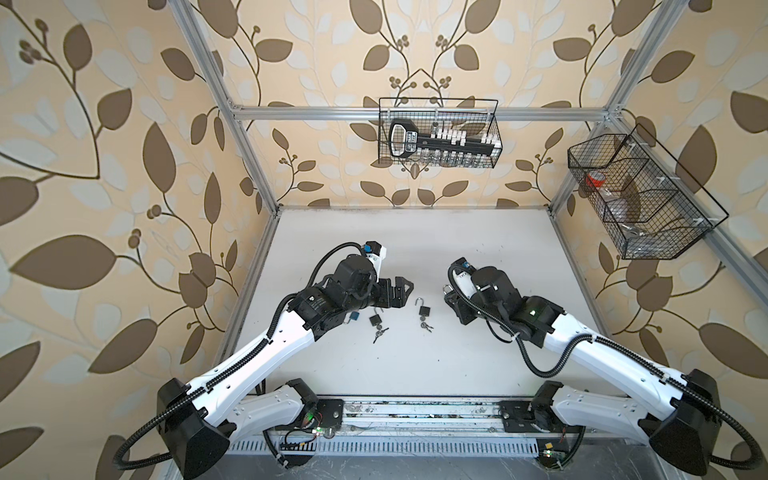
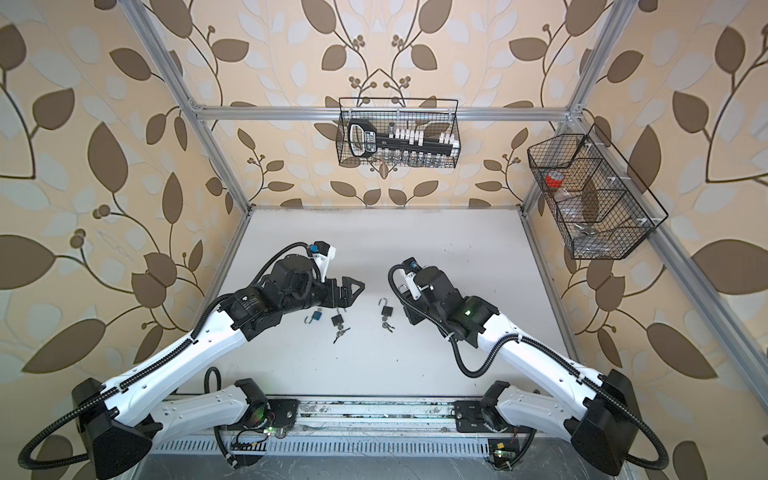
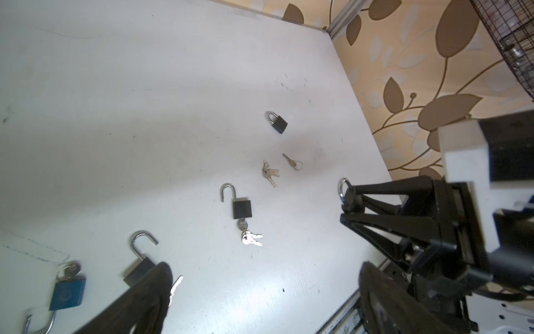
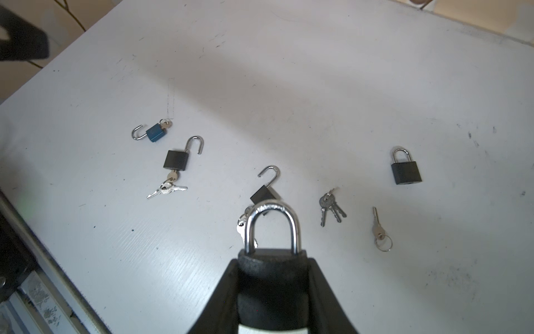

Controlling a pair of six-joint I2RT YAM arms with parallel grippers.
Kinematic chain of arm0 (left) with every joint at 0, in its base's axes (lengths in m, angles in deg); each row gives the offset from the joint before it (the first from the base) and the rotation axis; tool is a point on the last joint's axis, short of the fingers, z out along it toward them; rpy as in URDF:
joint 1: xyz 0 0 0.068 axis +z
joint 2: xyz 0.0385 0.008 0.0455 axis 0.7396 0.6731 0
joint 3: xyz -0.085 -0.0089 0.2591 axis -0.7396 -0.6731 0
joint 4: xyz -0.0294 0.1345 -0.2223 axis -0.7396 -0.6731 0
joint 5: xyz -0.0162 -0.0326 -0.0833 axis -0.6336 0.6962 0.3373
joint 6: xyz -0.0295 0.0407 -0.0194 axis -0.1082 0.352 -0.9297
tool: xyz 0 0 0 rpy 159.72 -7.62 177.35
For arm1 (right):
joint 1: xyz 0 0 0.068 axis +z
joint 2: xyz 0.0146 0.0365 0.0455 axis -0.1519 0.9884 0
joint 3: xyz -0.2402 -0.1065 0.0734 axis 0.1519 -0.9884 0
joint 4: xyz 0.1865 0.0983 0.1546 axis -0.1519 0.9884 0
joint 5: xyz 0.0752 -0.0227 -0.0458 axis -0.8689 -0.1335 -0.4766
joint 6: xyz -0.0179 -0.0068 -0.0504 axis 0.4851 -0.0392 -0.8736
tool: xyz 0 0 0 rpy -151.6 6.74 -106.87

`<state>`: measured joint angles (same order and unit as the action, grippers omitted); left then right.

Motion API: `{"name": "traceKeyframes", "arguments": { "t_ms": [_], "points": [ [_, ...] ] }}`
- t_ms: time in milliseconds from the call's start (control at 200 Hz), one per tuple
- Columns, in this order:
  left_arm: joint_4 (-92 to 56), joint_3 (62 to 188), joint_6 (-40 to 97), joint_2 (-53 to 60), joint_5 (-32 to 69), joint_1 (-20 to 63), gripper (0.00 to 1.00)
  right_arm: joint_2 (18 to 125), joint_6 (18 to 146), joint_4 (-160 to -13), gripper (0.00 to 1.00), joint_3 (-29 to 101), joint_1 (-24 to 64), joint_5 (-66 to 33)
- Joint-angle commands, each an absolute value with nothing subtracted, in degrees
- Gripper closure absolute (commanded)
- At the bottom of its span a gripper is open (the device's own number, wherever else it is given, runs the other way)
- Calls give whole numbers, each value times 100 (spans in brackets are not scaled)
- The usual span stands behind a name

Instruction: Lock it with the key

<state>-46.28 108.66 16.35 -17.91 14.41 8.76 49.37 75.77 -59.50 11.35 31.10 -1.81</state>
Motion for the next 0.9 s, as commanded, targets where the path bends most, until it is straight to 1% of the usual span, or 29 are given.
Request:
{"name": "traceKeyframes", "arguments": {
  "t_ms": [0,210,450,670,770,895],
  "points": [
    [-4624,10916,1570,-1757,1203,950,1,5291,7465,-5697,100,1605,2780,-763],
    [-4381,10851,1528,-1578,1614,1393,1,6458,6992,-5432,100,2316,2228,-1048],
    [-4011,10664,1289,-1311,2070,1898,1,7677,6443,-5483,100,3005,2021,-798],
    [-3468,10359,1001,-1209,2694,2387,1,8212,5852,-6290,100,2958,1699,-663],
    [-3316,10115,856,-1395,2597,2633,1,8446,5605,-6432,100,3033,1503,-661],
    [-3197,9837,640,-1568,2610,3056,1,8765,5623,-6387,100,3278,1298,-835]
  ]
}}
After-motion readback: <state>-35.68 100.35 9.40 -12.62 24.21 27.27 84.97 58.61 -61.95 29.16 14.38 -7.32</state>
